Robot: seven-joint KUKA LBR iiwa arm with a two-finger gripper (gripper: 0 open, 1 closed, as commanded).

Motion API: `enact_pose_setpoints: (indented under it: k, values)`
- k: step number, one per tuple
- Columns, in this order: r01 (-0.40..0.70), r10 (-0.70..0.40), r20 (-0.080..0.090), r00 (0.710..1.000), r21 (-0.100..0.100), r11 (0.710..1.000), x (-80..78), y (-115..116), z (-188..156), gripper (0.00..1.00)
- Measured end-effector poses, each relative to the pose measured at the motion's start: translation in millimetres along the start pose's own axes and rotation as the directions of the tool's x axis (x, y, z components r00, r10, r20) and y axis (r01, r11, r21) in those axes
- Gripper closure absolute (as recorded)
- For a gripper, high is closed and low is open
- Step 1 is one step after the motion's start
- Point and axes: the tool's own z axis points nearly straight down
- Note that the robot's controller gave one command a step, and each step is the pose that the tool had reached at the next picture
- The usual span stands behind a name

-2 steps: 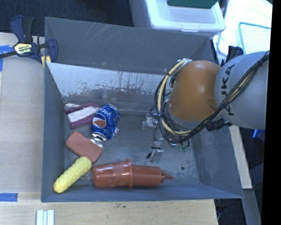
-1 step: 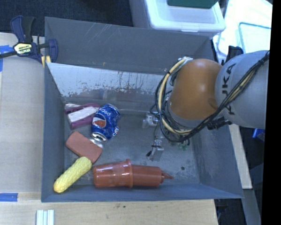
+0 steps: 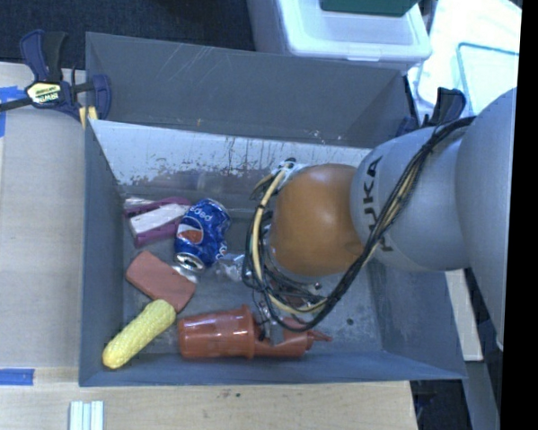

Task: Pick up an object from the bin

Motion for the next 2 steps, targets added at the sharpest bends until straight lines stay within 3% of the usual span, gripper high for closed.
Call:
enact_pose_setpoints:
  k: [1, 2]
  values:
    - [-0.263, 0.263, -0.014, 0.965, -0.006, 0.965, 1.2, 31, -44, 0.0]
    - [0.05, -0.05, 0.0, 0.999, -0.001, 0.999, -12.7, 77, -42, 0.0]
